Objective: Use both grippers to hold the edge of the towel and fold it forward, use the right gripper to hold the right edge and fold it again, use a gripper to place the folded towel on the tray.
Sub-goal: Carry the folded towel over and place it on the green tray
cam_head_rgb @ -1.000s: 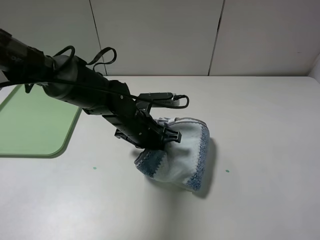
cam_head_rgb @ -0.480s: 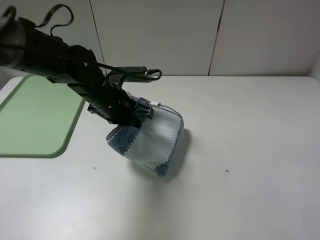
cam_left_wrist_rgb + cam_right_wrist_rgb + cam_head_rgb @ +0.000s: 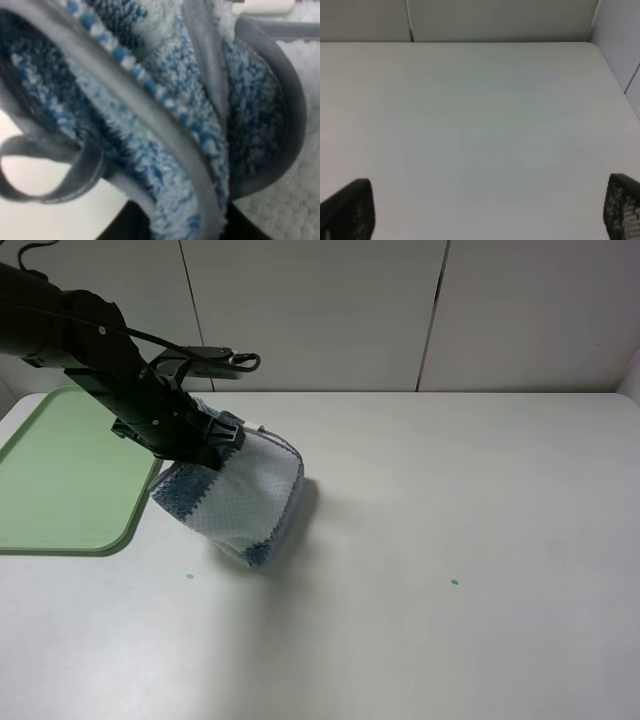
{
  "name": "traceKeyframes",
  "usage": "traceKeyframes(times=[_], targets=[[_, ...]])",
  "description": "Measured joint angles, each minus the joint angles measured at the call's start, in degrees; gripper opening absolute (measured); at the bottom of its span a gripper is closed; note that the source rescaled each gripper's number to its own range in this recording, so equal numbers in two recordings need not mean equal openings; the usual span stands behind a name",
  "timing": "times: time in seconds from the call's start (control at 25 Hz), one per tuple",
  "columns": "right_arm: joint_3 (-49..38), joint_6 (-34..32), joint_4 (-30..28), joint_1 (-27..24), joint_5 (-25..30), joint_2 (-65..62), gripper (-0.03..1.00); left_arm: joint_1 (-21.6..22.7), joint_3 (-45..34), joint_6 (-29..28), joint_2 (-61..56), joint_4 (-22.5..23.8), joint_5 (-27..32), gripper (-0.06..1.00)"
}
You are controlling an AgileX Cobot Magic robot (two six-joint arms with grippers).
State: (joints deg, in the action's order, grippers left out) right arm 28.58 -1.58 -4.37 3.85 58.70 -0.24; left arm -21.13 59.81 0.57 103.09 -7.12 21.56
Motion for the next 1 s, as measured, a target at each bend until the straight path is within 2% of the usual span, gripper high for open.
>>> traceKeyframes(times=[0.44,0.84,1.0], targets=[[0.00,0.00,0.00,0.00,0.00,0.00,1.00,9.91,0.00,7.05,-0.06,1.33,0.14,0.14],[0.00,0.00,0.00,0.00,0.00,0.00,1.00,17.09,0.00,12.96,-1.65,1.57,1.85,0.14],[0.00,0.00,0.00,0.00,0.00,0.00,1.00,20.17,0.00,13.39,-2.87,3.72,2.94,0.14]])
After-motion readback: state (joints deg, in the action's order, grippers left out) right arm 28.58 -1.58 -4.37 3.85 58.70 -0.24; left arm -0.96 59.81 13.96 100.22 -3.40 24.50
